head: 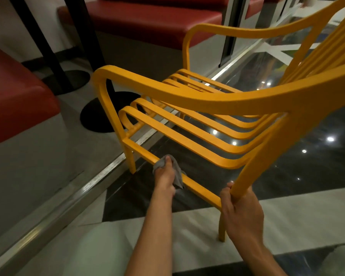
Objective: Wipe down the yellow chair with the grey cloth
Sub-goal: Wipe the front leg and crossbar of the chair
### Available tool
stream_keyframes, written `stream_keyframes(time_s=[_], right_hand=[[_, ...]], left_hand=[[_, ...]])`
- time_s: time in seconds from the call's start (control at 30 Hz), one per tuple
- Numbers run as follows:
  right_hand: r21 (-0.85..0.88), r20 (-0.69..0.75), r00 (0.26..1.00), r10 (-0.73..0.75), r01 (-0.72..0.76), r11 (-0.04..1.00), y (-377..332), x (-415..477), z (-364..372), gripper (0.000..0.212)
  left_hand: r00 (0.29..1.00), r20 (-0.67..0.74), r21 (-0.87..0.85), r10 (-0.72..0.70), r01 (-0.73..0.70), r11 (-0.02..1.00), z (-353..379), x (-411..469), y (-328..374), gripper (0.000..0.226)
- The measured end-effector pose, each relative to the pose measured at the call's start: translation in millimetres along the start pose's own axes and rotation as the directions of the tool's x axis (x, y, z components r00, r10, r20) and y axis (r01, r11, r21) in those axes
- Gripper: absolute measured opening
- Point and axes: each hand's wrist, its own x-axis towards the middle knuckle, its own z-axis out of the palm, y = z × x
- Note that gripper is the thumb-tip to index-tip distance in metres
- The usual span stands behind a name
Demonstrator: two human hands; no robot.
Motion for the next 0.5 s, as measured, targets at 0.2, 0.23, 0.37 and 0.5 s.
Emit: stream_keyframes(time_s=[0.2, 0.23, 0.37, 0.5], right_hand=[[-0.041, 0.009, 1.0, -0.029, 0.03, 0.999, 2, 0, 2, 0.01], [-0.041, 0.013, 1.0, -0.027, 0.027, 0.999, 2, -1, 2, 0.008], [-0.058, 0.019, 0.999, -0.031, 0.032, 0.998, 4, 1, 3, 0.01], [-0.074, 0.005, 0.999, -0.033, 0.034, 0.997, 0, 2, 10, 0.017]], left_hand=[[0.996, 0.005, -0.211, 0.088, -0.085, 0.974, -34, 56, 53, 0.058], [0.993, 0.01, -0.208, 0.121, -0.117, 0.971, -42, 65, 65, 0.061], [0.98, -0.041, -0.168, 0.197, -0.201, 0.965, -64, 97, 107, 0.058], [0.973, -0.086, -0.182, 0.214, -0.227, 0.957, -66, 105, 113, 0.058]])
